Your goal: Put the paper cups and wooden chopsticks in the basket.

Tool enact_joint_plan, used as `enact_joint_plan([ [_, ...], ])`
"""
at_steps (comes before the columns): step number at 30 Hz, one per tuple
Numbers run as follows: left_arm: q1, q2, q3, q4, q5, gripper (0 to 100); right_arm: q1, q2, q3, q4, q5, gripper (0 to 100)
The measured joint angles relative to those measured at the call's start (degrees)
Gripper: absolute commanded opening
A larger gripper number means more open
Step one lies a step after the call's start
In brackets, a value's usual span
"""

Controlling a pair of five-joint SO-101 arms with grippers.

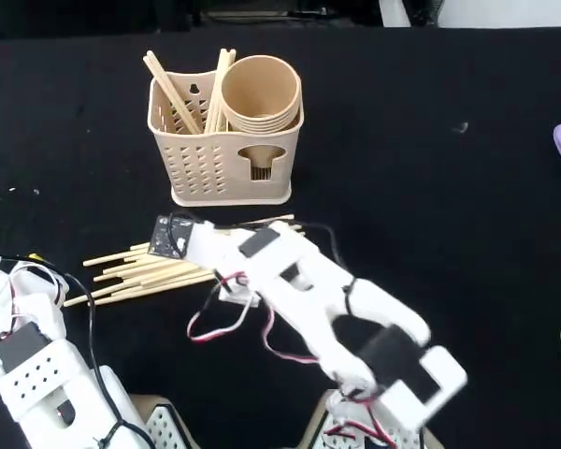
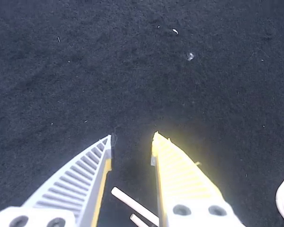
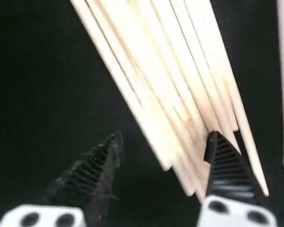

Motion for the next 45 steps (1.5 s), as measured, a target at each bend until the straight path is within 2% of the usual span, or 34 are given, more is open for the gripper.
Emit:
enact_joint_plan([
  [5, 0.0, 0.0, 0.0, 0.0, 0.0, 15, 0.0, 4.5, -2.7, 0.0, 3.5, 25.3],
  [10, 0.0, 0.0, 0.0, 0.0, 0.0, 15, 0.2, 5.1, -4.2, 4.2, 5.9, 0.4],
  [12, 0.0, 0.0, 0.0, 0.0, 0.0, 15, 0.3, 4.8, -4.9, 6.1, 6.0, 3.1],
  [19, 0.0, 0.0, 0.0, 0.0, 0.0, 15, 0.1, -2.3, 0.5, 14.4, 6.1, 1.1],
  [27, 0.0, 0.0, 0.0, 0.0, 0.0, 15, 3.8, -16.5, 12.2, 15.6, 6.2, 1.5],
  [29, 0.0, 0.0, 0.0, 0.0, 0.0, 15, 5.6, -17.4, 12.3, 15.6, 6.2, 5.7],
  [33, 0.0, 0.0, 0.0, 0.0, 0.0, 15, 8.4, -17.1, 12.3, 15.6, 6.2, 22.1],
  [34, 0.0, 0.0, 0.0, 0.0, 0.0, 15, 8.6, -16.4, 12.3, 15.6, 6.2, 23.0],
  [39, 0.0, 0.0, 0.0, 0.0, 0.0, 15, 8.9, -13.0, 12.2, 13.7, 6.2, 16.2],
  [45, 0.0, 0.0, 0.0, 0.0, 0.0, 15, 8.9, -12.5, 9.1, 13.3, 4.0, 15.0],
])
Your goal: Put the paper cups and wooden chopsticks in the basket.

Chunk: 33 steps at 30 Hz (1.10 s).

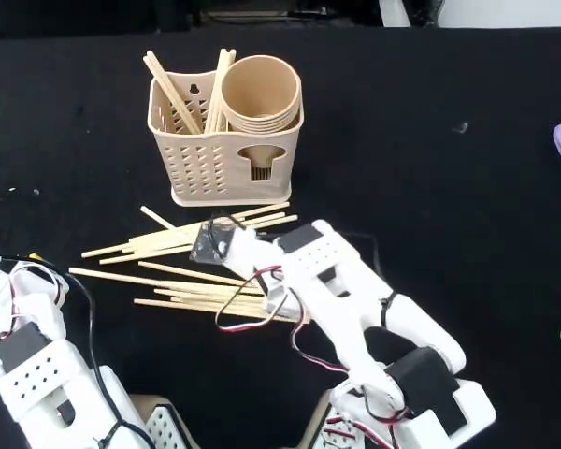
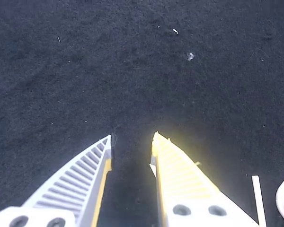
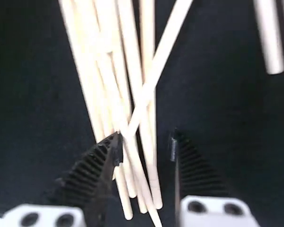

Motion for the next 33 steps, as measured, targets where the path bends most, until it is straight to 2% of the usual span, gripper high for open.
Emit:
enact_joint_plan([
  [4, 0.0, 0.0, 0.0, 0.0, 0.0, 15, -3.4, 0.3, -0.9, 0.0, -1.8, 0.5],
  [8, 0.0, 0.0, 0.0, 0.0, 0.0, 15, -6.3, 0.3, -0.9, 0.0, -2.5, 1.1],
  [16, 0.0, 0.0, 0.0, 0.0, 0.0, 15, -6.8, 0.3, -0.9, 0.0, -2.5, 2.3],
  [21, 0.0, 0.0, 0.0, 0.0, 0.0, 15, -6.7, 0.3, -3.2, -0.1, -6.4, 17.2],
  [33, 0.0, 0.0, 0.0, 0.0, 0.0, 15, -12.7, 4.9, -4.7, -4.1, -8.6, 15.2],
])
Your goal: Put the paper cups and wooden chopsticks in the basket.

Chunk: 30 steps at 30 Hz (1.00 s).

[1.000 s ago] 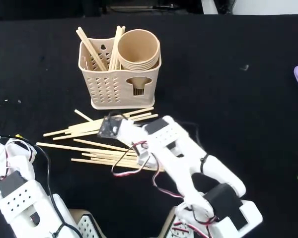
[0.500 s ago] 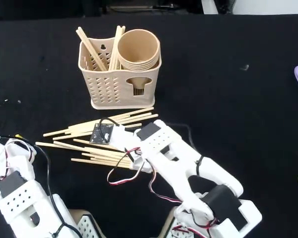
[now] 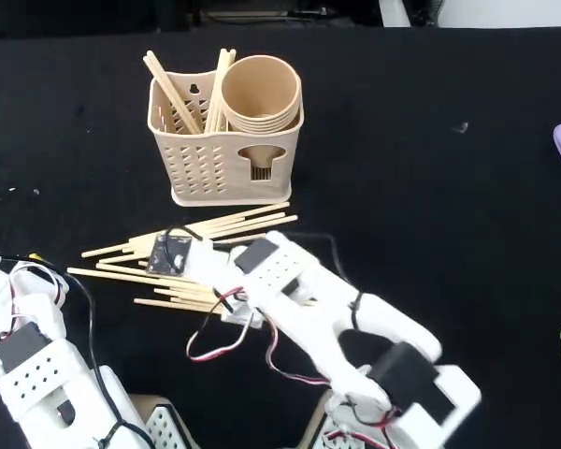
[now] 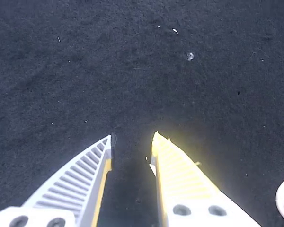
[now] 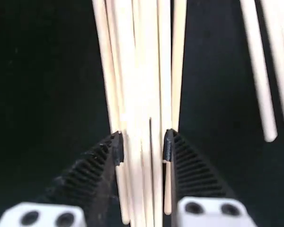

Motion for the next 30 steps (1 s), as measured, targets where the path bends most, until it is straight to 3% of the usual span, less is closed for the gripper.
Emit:
enact_joint_plan([
  [5, 0.0, 0.0, 0.0, 0.0, 0.0, 15, 0.2, 5.6, -3.7, -1.6, -0.1, 14.0],
  [9, 0.0, 0.0, 0.0, 0.0, 0.0, 15, -0.2, 7.5, -4.6, -1.8, 0.0, 0.7],
  [19, 0.0, 0.0, 0.0, 0.0, 0.0, 15, 0.2, 2.9, -5.1, 6.9, 0.0, 1.1],
  [24, 0.0, 0.0, 0.0, 0.0, 0.0, 15, 5.0, -4.1, -5.1, 11.9, 4.0, 1.1],
  [30, 0.0, 0.0, 0.0, 0.0, 0.0, 15, 13.1, -4.3, -1.6, 8.8, 9.7, 1.3],
])
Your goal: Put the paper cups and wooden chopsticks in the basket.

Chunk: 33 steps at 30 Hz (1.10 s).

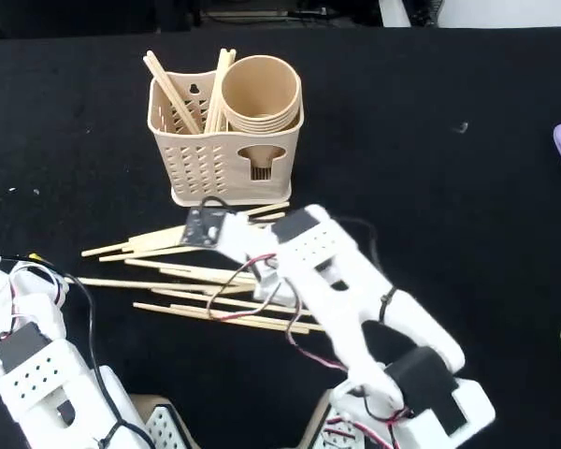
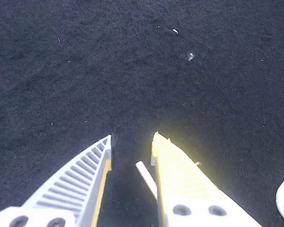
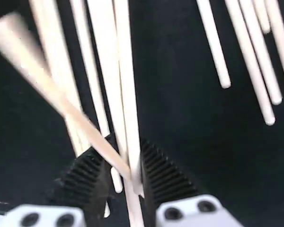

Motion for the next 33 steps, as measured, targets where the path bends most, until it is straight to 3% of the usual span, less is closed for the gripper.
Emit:
enact_joint_plan([
  [9, 0.0, 0.0, 0.0, 0.0, 0.0, 15, 1.3, 6.3, 0.9, -2.5, 0.4, 17.2],
  [14, 0.0, 0.0, 0.0, 0.0, 0.0, 15, 0.8, 6.3, -0.8, -2.6, 0.3, 14.1],
  [18, 0.0, 0.0, 0.0, 0.0, 0.0, 15, -3.1, 6.9, -2.3, -2.8, -1.2, 0.5],
  [29, 0.0, 0.0, 0.0, 0.0, 0.0, 15, -5.5, 6.9, -3.2, -2.8, -1.5, 1.7],
  [33, 0.0, 0.0, 0.0, 0.0, 0.0, 15, -5.5, 6.9, -3.2, -2.8, -1.5, 11.8],
])
